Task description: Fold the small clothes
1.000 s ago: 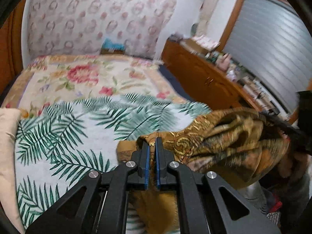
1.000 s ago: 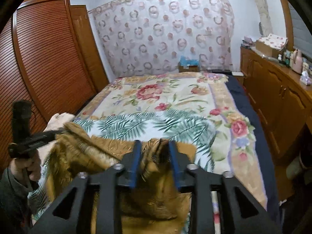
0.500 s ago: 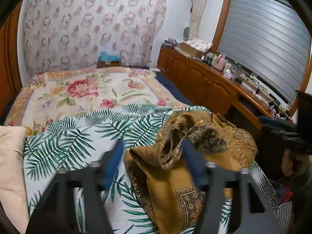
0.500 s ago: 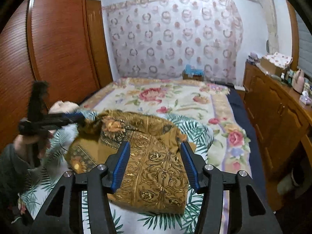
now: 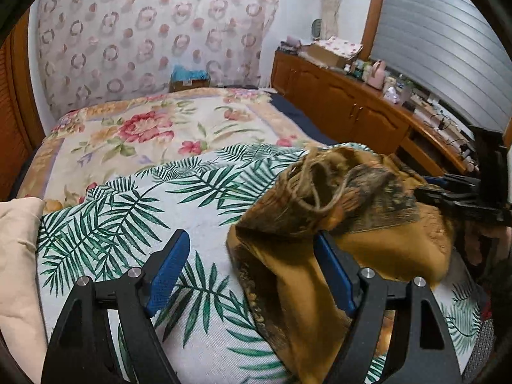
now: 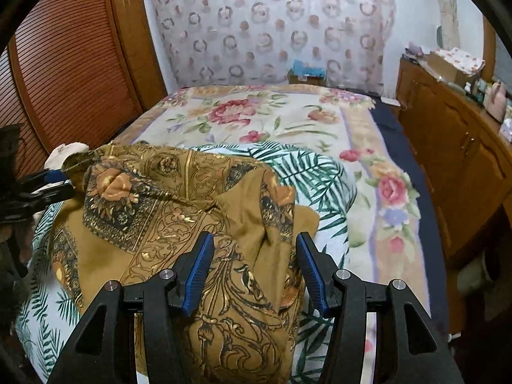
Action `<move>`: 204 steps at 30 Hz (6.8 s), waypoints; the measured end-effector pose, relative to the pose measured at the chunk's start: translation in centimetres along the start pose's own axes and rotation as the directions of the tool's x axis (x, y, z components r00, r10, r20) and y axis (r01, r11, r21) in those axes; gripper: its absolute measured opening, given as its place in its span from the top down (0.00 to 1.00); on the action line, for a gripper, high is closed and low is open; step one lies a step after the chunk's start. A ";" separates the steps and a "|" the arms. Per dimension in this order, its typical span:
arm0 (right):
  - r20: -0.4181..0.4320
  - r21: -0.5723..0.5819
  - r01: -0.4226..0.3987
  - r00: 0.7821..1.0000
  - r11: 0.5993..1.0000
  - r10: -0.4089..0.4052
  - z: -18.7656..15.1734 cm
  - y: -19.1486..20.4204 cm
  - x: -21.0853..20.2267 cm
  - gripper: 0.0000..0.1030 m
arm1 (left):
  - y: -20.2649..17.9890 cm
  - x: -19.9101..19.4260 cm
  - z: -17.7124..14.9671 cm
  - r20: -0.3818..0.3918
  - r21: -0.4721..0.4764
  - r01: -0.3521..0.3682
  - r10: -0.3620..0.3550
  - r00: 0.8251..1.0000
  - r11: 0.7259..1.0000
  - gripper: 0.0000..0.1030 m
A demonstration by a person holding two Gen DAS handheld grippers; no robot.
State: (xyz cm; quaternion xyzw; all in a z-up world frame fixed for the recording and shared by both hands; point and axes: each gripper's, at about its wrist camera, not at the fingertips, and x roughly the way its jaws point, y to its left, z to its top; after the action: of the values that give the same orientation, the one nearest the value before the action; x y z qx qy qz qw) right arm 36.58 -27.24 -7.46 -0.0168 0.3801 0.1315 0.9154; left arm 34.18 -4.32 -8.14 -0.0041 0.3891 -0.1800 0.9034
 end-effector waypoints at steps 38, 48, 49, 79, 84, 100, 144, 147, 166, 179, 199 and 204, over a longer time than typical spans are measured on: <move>-0.042 0.062 0.031 0.999 0.998 -0.029 2.1 -2.8 1.2 0.33 | -0.1 2.1 -1.2 -0.085 -0.102 0.087 -0.096 0.992 0.991 0.43; -0.028 0.058 0.022 0.999 0.998 -0.020 2.1 -2.3 1.1 0.40 | -0.4 2.6 -1.1 -0.093 -0.113 0.156 -0.167 0.982 0.981 0.86; -0.034 0.050 -0.011 0.999 0.999 0.013 2.1 -2.1 1.0 0.57 | -0.3 2.4 -1.0 -0.084 -0.124 0.167 -0.178 0.980 0.978 0.87; 0.122 -0.456 -0.255 0.931 0.853 0.343 10.8 25.8 -1.7 0.84 | 16.9 -21.7 -11.6 0.317 -0.399 -0.031 0.170 0.933 0.916 0.93; 0.086 -0.563 -0.263 0.924 0.784 0.372 13.7 32.8 1.8 0.84 | 19.9 -21.7 -14.4 0.293 -0.475 -0.059 0.221 0.930 0.878 0.93; -0.051 -0.630 -0.328 0.922 0.704 0.383 20.6 39.1 15.8 0.65 | 21.7 -20.9 -18.2 0.198 -0.560 -0.193 0.356 0.913 0.806 0.90; 0.054 -0.432 -0.366 0.902 0.824 0.429 11.0 33.2 9.4 0.43 | 17.1 -22.0 -14.5 0.160 -0.331 -0.439 0.508 0.846 0.836 0.09; 0.080 -0.408 -0.366 0.898 0.836 0.432 9.5 32.0 6.8 0.43 | 15.8 -22.3 -14.4 0.174 -0.315 -0.420 0.487 0.856 0.851 0.09; 0.219 -0.313 -0.251 0.919 0.916 0.327 -1.7 25.5 -7.4 0.25 | 6.5 -23.0 -15.0 0.210 -0.218 -0.402 0.445 0.870 0.889 0.09; 0.277 -0.170 -0.148 0.942 0.974 0.191 -9.0 22.0 -15.2 0.22 | 0.4 -22.7 -15.3 0.233 -0.156 -0.300 0.330 0.915 0.941 0.09; 0.447 -0.022 0.006 0.894 1.000 0.005 -13.4 18.1 -28.5 0.22 | -4.8 -26.2 -11.5 0.340 -0.133 -0.271 0.300 0.891 0.953 0.09; 0.452 -0.009 0.005 0.892 1.000 -0.001 -13.8 18.2 -28.1 0.22 | -5.0 -26.3 -11.3 0.345 -0.130 -0.276 0.305 0.888 0.952 0.09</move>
State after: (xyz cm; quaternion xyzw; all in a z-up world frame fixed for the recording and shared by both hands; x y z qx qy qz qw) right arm 3.41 -17.84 3.71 0.0091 0.1561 0.1323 0.9788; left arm 7.93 1.13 3.15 -0.0139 0.2193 -0.0238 0.9753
